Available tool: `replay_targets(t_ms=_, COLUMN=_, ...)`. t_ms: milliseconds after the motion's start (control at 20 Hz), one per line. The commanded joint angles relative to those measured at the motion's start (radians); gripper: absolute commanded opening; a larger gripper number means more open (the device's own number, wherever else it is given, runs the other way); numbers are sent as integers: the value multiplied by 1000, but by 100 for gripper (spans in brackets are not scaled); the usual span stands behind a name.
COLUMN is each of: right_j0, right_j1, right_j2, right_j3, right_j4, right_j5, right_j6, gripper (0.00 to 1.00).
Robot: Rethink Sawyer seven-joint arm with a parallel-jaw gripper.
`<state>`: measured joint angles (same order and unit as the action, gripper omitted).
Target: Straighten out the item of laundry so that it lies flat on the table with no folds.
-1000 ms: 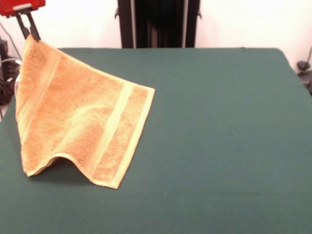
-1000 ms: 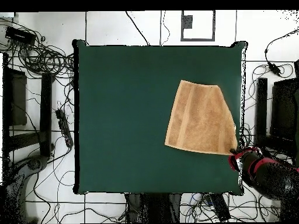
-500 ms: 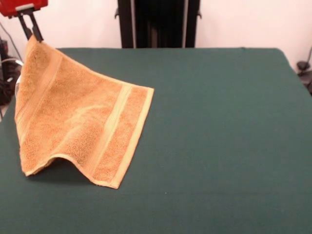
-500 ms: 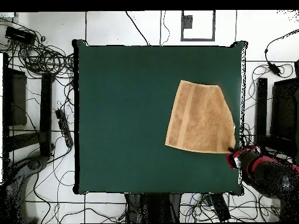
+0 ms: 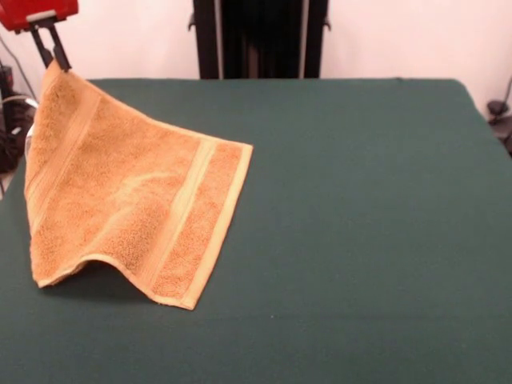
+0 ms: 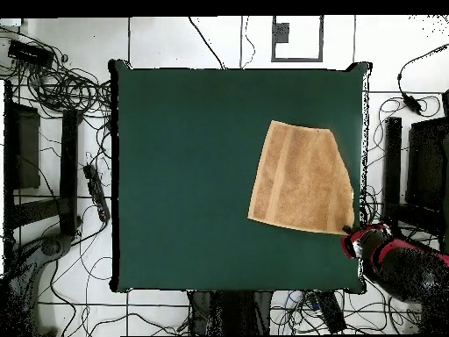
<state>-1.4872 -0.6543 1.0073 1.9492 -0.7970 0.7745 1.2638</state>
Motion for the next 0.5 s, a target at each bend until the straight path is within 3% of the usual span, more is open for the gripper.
replay_targets(t_ms=50, right_j0=34, right_j1=14, right_j2=-14, right_j3=139, right_j4=-87, right_j5=-69, right_j6=-139, gripper=0)
replay_targets(t_ms=500, right_j0=41, right_j1=2, right_j2=-61, right_j3=242, right_j4=-171, right_j5=-178, right_j6=-20, gripper=0)
